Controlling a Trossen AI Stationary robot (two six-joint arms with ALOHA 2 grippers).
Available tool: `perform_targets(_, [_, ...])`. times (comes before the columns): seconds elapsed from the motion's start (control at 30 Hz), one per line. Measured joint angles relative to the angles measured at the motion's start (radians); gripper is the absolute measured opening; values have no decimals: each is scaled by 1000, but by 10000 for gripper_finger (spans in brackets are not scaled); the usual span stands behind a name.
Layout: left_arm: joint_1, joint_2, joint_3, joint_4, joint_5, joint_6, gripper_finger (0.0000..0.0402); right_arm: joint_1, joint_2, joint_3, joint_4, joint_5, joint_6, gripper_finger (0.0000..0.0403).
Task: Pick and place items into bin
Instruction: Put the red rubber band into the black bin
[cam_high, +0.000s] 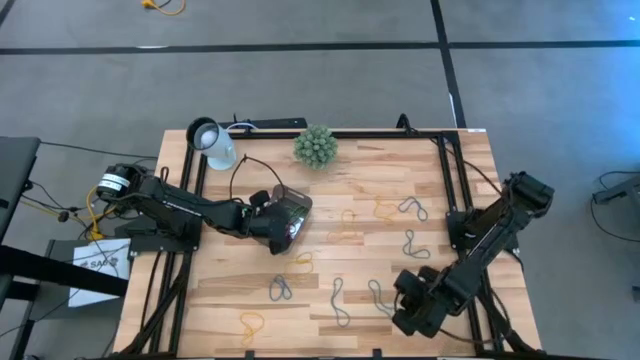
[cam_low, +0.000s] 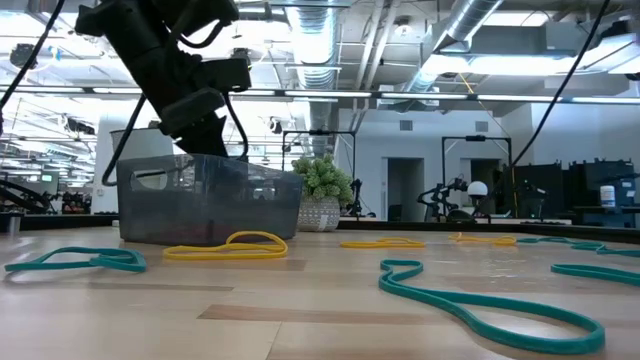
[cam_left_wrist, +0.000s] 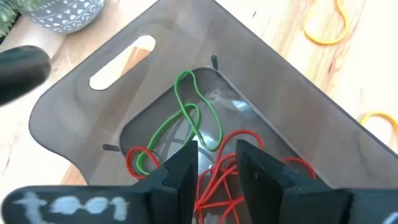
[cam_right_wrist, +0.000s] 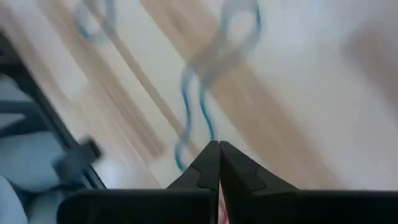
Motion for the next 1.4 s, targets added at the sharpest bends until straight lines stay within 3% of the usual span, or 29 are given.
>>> perform_targets(0.07, [0,0,1,6,-2,0,100,-29,-44,4,-2,58,-65,1])
perform_targets(0.17, [0,0,1,7,4,0,100,-68,-78,4,-11,42,-115,1])
perform_targets(0.27, [-2,0,1,-5,26,0,100,-72,-85,4,-11,-67,-103,3])
perform_targets(0.53, [-2,0,2,-29,17,0,100,15,-26,6,7,-383,124,21])
perform_targets(0.63, [-2,0,2,-25,17,0,100,41,7,3,1,-450,153,39])
perform_targets(1.03, [-2,0,2,-13,17,-4,100,22,157,5,75,-469,18,115])
perform_targets(1.4, [-2,0,2,-14,23,-10,100,20,232,10,87,-521,24,125])
